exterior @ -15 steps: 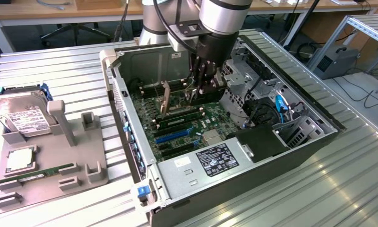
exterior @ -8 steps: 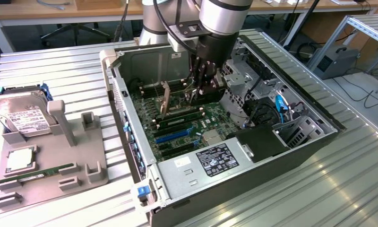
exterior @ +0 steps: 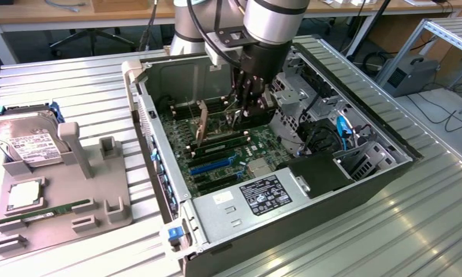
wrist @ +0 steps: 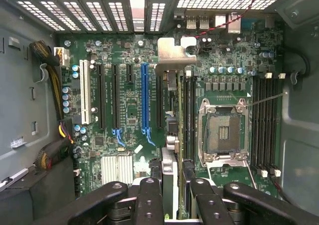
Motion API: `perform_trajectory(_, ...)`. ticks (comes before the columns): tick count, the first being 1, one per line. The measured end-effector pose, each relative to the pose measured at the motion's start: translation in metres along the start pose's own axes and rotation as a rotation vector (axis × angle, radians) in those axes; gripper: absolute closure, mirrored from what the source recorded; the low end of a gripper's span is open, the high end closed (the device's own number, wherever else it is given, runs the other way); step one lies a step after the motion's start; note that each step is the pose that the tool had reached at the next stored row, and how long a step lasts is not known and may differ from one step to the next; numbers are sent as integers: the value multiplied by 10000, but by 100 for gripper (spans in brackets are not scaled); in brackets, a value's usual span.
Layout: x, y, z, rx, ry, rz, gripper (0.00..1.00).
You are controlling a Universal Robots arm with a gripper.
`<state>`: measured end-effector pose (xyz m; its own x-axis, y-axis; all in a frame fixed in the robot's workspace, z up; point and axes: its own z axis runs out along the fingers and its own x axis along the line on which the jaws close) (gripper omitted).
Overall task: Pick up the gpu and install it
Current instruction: 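Insert the gpu into the slot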
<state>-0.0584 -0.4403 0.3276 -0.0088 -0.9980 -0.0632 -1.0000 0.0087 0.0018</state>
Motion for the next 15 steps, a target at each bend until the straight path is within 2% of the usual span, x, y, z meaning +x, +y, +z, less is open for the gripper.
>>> perform_trajectory(15, 29, 3, 9, 1, 0, 0, 73)
